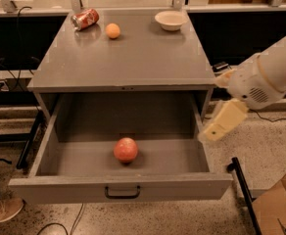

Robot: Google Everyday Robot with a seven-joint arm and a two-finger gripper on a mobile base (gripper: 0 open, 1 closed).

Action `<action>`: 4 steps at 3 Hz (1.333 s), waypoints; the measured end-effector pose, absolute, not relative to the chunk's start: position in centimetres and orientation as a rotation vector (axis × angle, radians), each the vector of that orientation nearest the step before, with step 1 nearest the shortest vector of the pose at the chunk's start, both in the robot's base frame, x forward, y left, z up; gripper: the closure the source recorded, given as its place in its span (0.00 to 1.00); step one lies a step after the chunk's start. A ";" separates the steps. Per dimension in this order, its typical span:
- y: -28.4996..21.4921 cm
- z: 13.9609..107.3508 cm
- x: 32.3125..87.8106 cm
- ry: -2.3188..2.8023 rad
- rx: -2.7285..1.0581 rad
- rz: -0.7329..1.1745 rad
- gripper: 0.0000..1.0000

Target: Pick apple from top drawer and place on counter

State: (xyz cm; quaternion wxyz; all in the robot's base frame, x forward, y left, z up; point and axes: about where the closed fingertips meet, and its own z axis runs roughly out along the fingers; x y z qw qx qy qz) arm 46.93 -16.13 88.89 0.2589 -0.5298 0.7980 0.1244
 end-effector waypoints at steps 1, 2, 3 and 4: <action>-10.3 84.8 49.7 2.049 -1.357 0.549 0.00; -9.7 85.0 50.6 2.029 -1.326 0.552 0.00; -9.6 85.0 50.6 2.029 -1.328 0.554 0.00; -4.9 81.8 49.8 1.974 -1.365 0.691 0.00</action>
Offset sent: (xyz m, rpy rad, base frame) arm 0.0247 0.0523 -0.0374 0.1778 0.0049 0.0268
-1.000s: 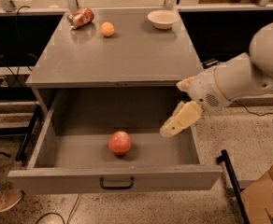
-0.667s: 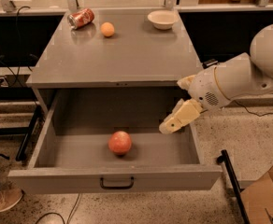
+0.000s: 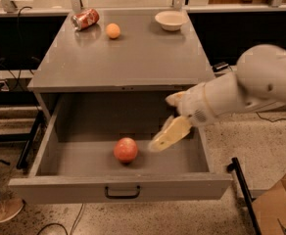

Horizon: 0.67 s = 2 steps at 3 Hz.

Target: Pick apple from top drawer and place on counter

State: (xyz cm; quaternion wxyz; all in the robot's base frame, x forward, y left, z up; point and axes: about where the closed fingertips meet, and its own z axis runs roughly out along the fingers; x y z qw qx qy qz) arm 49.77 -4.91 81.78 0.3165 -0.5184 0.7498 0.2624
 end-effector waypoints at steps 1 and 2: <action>-0.2 78.5 48.9 1.927 -1.401 0.785 0.00; 4.0 75.7 49.7 1.921 -1.391 0.787 0.00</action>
Offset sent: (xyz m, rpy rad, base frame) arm 0.0060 0.1353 -0.0977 0.0629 0.0427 0.0498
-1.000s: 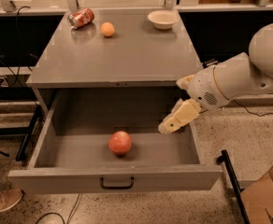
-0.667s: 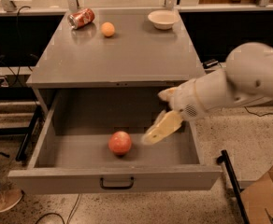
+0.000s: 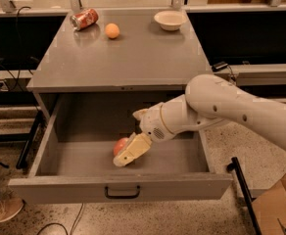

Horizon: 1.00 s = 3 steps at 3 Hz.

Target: Pick apple from top drawer and place on counter

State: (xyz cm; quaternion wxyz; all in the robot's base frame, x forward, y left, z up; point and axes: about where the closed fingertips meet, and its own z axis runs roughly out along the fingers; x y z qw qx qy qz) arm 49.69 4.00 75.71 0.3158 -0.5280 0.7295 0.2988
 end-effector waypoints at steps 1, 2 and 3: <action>4.0 75.7 49.7 1.921 -1.391 0.787 0.00; 2.2 74.2 51.6 1.942 -1.326 0.705 0.00; -0.3 71.9 54.6 1.981 -1.239 0.589 0.00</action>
Offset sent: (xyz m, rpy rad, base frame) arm 0.0629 -0.0659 -0.0463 -0.0508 -0.1260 -0.2490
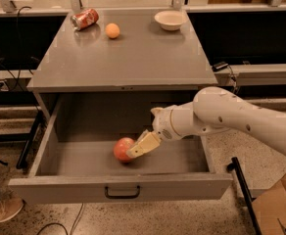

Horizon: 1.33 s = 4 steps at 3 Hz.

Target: Pick apple from top drawer and place on counter

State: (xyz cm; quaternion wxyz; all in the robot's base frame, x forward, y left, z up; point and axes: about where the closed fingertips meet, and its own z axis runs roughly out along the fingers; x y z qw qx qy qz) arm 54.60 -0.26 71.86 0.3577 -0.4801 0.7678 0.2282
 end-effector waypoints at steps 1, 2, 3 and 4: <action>-1.5 69.5 56.4 2.025 -1.192 0.522 0.00; -1.4 66.9 57.1 2.072 -1.184 0.492 0.00; -0.4 64.7 57.2 2.105 -1.200 0.493 0.00; 0.9 63.4 56.9 2.120 -1.230 0.514 0.00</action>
Offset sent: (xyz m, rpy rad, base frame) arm 0.0326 -0.0094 -0.0820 -0.1124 0.0448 -0.1196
